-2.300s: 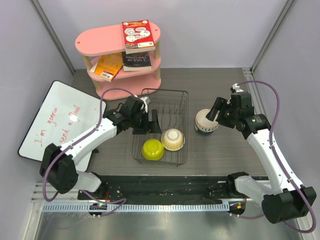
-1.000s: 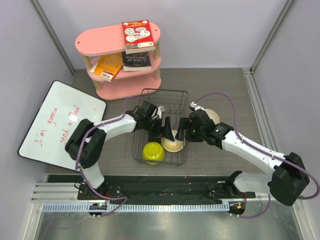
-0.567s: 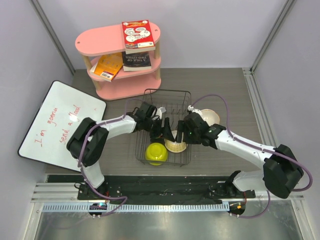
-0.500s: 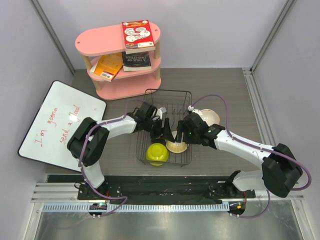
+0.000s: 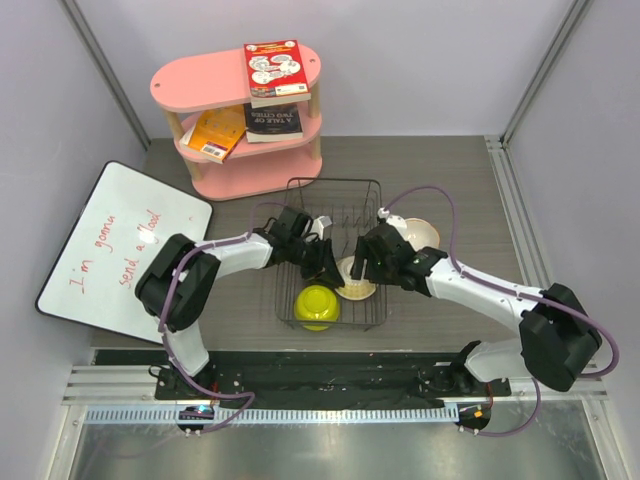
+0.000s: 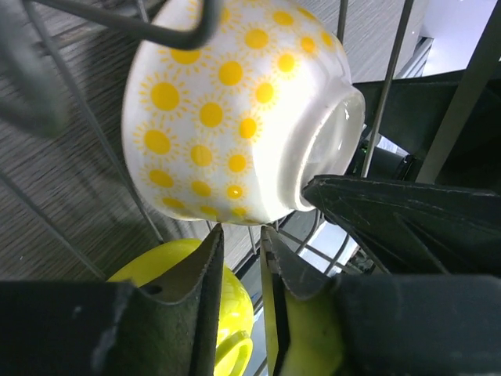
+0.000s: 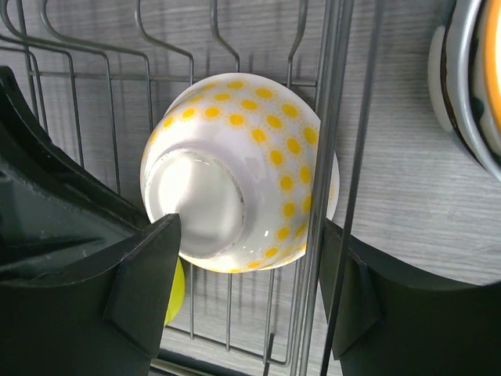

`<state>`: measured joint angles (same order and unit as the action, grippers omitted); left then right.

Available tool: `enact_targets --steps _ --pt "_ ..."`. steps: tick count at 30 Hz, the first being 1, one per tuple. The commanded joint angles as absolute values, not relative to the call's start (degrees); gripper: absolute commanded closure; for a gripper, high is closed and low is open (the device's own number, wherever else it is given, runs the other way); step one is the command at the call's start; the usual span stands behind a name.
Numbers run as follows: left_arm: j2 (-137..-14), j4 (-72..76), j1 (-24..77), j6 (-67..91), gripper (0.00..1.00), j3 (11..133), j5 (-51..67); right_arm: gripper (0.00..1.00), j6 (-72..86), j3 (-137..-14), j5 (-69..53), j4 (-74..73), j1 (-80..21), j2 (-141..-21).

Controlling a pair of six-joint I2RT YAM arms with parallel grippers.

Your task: Unload the bowls from the dish rack

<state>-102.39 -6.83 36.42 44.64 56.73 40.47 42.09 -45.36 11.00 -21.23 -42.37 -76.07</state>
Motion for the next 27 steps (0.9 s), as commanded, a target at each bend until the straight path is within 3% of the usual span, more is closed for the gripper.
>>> enact_targets --steps 1,4,8,15,27 --pt "-103.01 -1.67 37.0 45.88 0.64 56.78 40.87 0.28 40.87 -46.05 10.37 -18.99 -43.51 -78.84" --pt "-103.18 -6.39 36.56 45.01 0.37 58.18 40.61 0.28 40.69 -46.32 10.55 -18.98 -43.51 -79.19" --pt "-101.25 -12.29 36.56 41.75 0.26 57.75 35.7 0.28 40.87 -46.06 11.07 -18.98 -43.51 -79.54" --pt "-103.18 -6.87 34.02 43.59 0.23 52.3 36.47 0.28 41.75 -45.09 9.41 -17.23 -43.51 -80.51" --pt "-113.37 -0.97 33.57 47.37 0.23 54.06 37.53 0.3 43.5 -45.0 6.07 -15.12 -43.42 -81.47"
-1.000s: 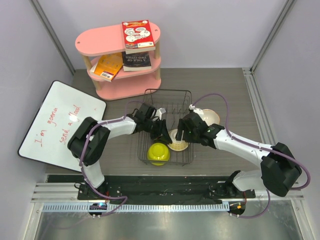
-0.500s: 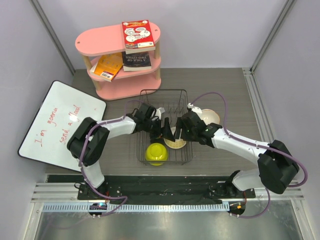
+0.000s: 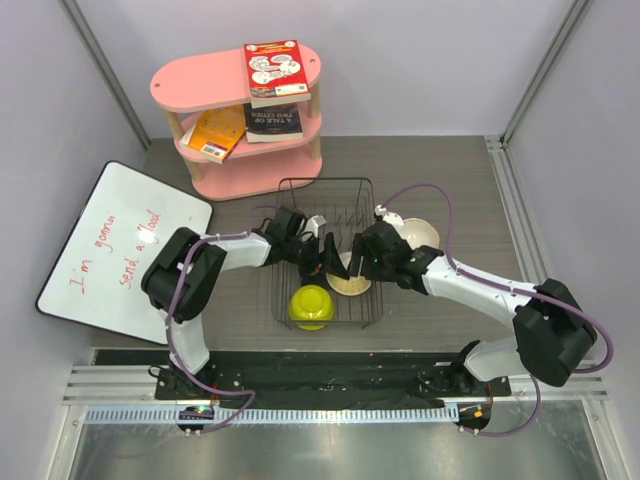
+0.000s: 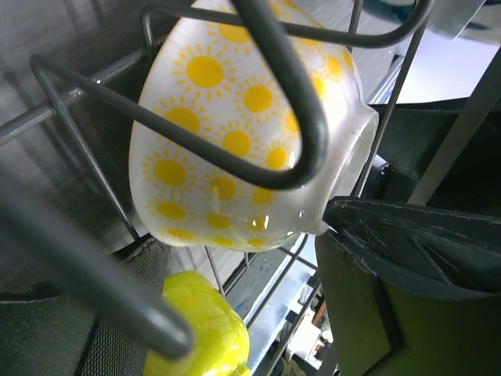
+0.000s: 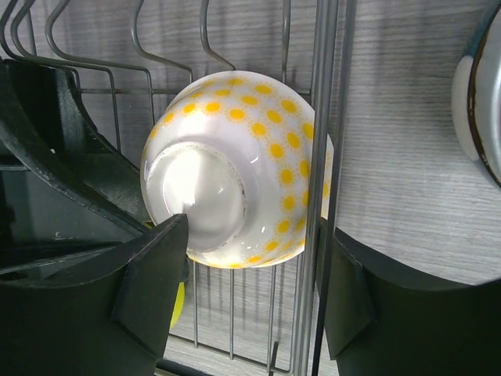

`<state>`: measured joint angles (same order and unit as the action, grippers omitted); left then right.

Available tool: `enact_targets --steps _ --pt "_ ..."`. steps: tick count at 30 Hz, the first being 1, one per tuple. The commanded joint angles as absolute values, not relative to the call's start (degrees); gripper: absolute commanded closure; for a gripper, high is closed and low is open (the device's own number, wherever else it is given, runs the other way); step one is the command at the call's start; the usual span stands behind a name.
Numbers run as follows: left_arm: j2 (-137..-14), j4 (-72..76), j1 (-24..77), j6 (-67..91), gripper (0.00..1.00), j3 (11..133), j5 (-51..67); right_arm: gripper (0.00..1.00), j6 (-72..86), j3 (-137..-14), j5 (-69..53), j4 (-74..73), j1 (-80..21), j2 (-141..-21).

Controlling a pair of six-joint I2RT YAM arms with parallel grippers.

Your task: Unload the bowls from the dish rack

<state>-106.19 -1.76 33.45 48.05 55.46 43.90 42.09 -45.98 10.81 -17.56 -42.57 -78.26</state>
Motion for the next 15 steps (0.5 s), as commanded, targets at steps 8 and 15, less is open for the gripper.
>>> enact_targets --steps 8,15 --pt "-113.91 4.48 33.57 49.3 0.23 52.47 38.32 0.33 44.74 -44.03 2.03 -12.39 -43.59 -82.97" --pt "-111.8 10.01 33.57 52.03 0.26 50.36 39.02 0.34 44.21 -44.21 1.23 -12.48 -45.0 -83.41"
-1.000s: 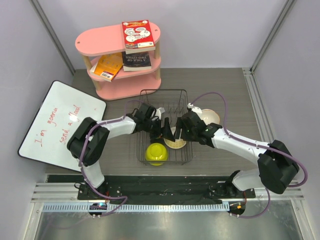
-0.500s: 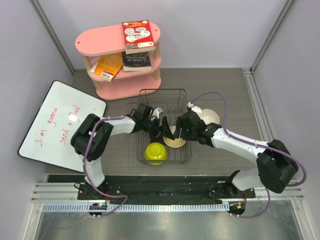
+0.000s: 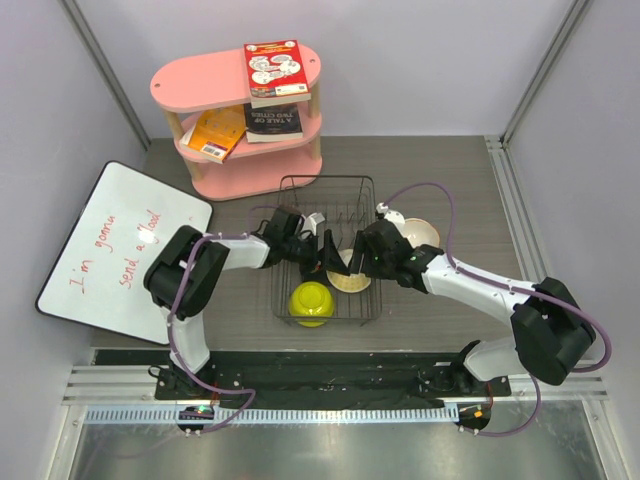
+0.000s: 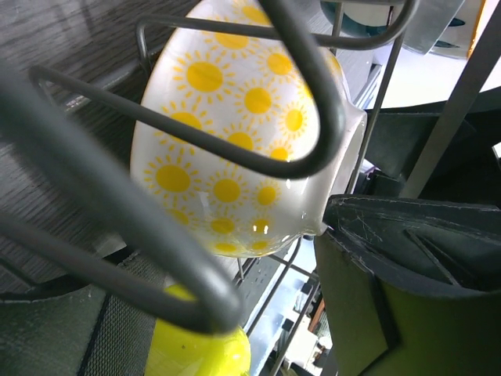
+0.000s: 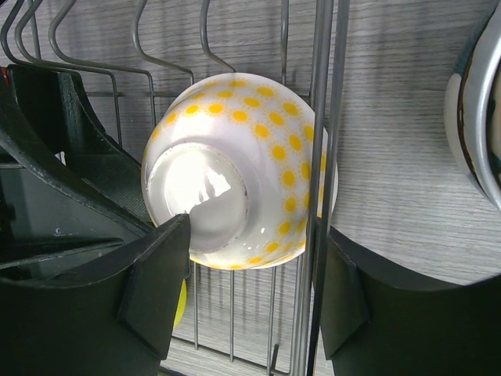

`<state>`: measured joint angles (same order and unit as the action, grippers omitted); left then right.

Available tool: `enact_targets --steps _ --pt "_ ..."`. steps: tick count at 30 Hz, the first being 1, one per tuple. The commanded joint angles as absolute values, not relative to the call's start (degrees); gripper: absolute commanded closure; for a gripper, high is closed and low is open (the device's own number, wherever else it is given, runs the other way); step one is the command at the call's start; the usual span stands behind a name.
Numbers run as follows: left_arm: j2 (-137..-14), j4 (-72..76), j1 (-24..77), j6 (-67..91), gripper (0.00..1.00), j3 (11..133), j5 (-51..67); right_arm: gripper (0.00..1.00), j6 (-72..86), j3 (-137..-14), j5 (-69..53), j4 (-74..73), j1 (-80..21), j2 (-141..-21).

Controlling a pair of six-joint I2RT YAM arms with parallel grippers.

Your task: Unload the bowls from the dish rack

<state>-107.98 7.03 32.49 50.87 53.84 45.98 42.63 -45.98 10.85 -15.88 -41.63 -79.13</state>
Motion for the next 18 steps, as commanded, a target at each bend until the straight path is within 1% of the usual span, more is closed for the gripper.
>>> enact_targets --steps 1,3,8,11,15,16,18 --pt "-111.54 10.54 33.57 52.21 0.26 49.84 39.2 0.35 44.21 -44.03 0.8 -12.48 -45.0 -83.5" --pt "-111.09 12.47 33.57 52.82 0.26 49.48 40.16 0.36 44.73 -42.9 -2.45 -10.82 -45.17 -83.5" --pt "-111.1 15.64 33.57 54.58 0.25 48.08 41.49 0.37 45.97 -41.92 -1.76 -10.37 -46.31 -83.32" --pt "-111.09 19.94 33.57 57.38 0.25 46.68 42.79 0.37 46.14 -42.45 -0.89 -11.59 -46.67 -83.15" --pt "-111.01 29.68 33.22 62.48 0.25 44.83 46.22 0.38 46.41 -42.37 -0.26 -12.92 -47.02 -82.44" --pt "-110.92 31.27 32.87 64.32 0.25 44.56 46.93 0.37 46.41 -42.28 1.82 -13.09 -47.02 -82.27" --pt "-110.74 34.44 32.61 65.65 0.24 44.12 48.68 0.38 46.58 -42.1 2.2 -13.54 -47.11 -82.09"
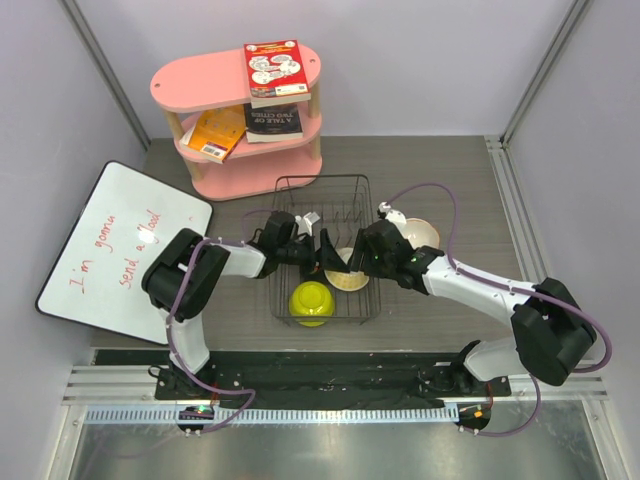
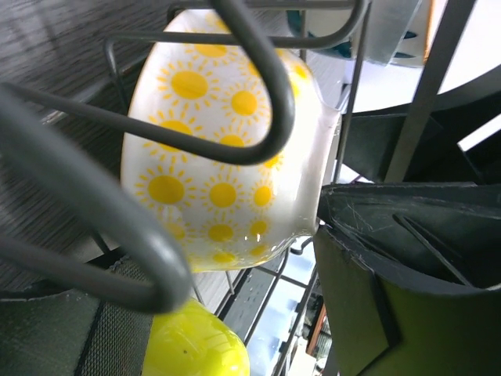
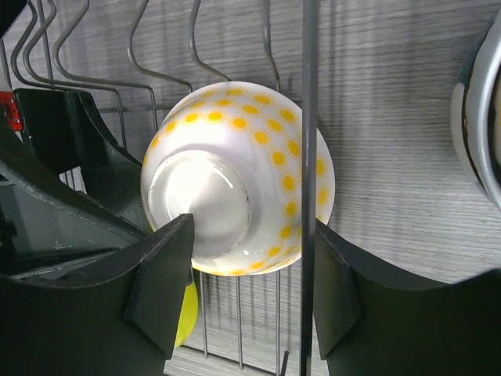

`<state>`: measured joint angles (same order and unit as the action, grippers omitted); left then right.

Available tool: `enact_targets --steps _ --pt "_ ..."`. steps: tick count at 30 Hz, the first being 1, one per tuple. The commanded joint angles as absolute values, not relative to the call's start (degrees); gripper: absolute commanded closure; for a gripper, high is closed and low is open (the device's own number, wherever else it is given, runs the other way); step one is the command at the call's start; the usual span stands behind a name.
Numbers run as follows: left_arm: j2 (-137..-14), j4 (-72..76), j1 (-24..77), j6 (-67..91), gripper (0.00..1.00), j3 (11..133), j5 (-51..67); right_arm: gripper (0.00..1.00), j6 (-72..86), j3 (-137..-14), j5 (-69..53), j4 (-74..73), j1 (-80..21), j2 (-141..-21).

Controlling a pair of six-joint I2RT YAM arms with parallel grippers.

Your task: Unload the bowls from the dish rack

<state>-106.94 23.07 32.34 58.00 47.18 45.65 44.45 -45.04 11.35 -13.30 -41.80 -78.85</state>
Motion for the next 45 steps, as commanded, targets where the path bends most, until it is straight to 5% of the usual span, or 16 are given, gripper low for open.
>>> enact_targets --steps 1,15,21,25,30,34,45 --pt "-110.74 35.24 32.35 66.87 0.24 44.12 49.13 0.38 46.67 -42.01 2.2 -13.62 -47.02 -82.09" --pt "-111.62 37.8 31.29 71.1 0.24 44.38 49.4 0.38 47.02 -41.22 1.58 -13.89 -47.02 -81.91" --pt "-112.67 37.7 31.29 71.1 0.27 44.47 48.96 0.31 46.5 -40.78 0.97 -12.92 -47.46 -79.9" --pt "-113.12 38.32 31.29 70.84 0.51 44.39 49.92 0.31 46.76 -40.26 1.23 -12.92 -47.55 -79.1" --pt "-111.8 37.62 31.29 69.79 0.64 43.07 49.83 0.28 46.76 -40.6 1.23 -13.44 -47.55 -78.58" --pt "-109.0 37.88 30.76 70.31 0.94 42.8 51.23 0.27 46.67 -41.74 2.19 -15.9 -47.55 -75.95" --pt "-95.98 -1.19 30.23 50.81 0.98 55.71 44.3 0.23 46.23 -45.0 12.13 -24.52 -47.46 -66.36"
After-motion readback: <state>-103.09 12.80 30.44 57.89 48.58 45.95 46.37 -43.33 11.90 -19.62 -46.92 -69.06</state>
